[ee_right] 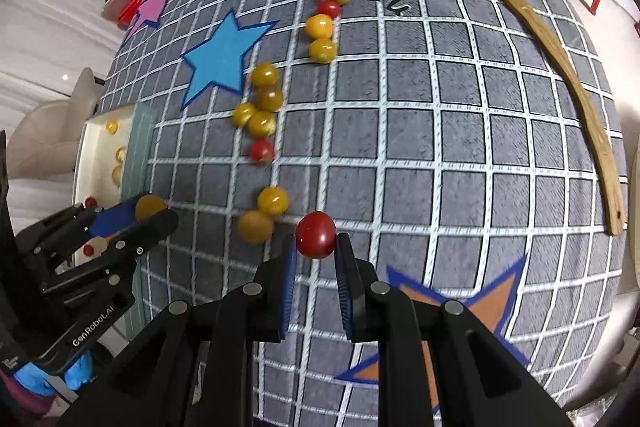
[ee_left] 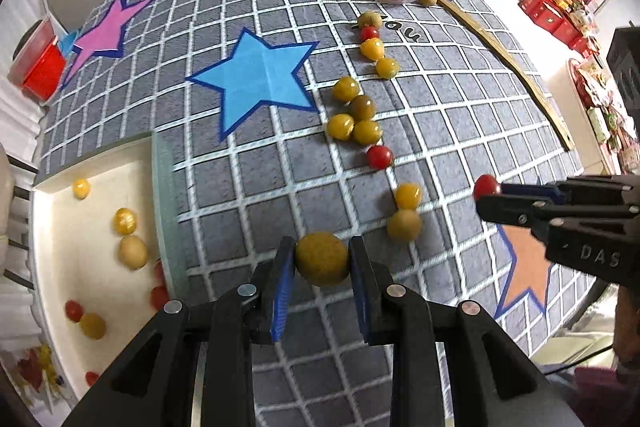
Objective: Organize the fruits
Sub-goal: 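Grasp a yellow-green tomato with the left gripper while the right grasps a red tomato, then place both tomatoes in the white tray and open both grippers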
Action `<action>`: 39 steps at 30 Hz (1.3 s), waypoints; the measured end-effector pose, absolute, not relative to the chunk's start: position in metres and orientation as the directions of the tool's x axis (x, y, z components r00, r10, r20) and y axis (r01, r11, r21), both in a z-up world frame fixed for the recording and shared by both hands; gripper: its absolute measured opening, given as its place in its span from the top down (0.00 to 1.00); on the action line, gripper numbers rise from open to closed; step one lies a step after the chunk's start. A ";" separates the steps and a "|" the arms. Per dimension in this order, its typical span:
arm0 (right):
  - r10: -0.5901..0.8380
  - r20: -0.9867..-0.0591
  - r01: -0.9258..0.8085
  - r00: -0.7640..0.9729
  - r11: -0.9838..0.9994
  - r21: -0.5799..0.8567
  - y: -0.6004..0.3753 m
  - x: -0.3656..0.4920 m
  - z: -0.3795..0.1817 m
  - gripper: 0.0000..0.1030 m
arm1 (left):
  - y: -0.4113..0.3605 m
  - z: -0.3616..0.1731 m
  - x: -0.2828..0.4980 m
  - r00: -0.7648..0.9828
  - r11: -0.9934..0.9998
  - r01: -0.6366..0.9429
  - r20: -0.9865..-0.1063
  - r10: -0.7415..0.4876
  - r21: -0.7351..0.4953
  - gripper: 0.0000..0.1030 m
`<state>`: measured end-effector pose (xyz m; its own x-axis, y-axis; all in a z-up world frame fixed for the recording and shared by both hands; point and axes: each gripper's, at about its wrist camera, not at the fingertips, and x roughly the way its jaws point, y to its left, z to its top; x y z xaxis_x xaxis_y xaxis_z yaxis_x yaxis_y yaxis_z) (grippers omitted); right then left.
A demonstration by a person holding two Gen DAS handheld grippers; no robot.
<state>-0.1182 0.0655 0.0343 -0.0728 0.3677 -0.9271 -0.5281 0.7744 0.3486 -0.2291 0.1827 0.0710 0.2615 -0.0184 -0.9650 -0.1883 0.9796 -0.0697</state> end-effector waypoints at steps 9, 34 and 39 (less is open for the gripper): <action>0.376 -0.924 -0.583 -0.070 0.736 0.344 0.088 -0.146 0.059 0.80 | 0.217 0.074 -0.277 0.262 0.956 -0.291 -0.965 0.030 -0.050 0.72; 0.318 -0.925 -0.831 -0.208 0.441 0.339 0.259 -0.230 0.069 0.80 | 0.336 0.036 -0.410 0.148 0.734 -0.678 -0.973 0.176 0.029 0.72; 0.285 -0.933 -0.855 -0.222 0.403 0.326 0.288 -0.241 0.057 0.80 | 0.340 0.026 -0.411 0.139 0.730 -0.683 -0.975 0.171 0.030 0.72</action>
<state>-0.2407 0.2880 0.0570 -0.2216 0.2845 -0.9327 -0.8551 0.4030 0.3261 -0.4110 0.3402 0.0262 0.1390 0.1707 -0.9755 -0.6833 0.7295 0.0303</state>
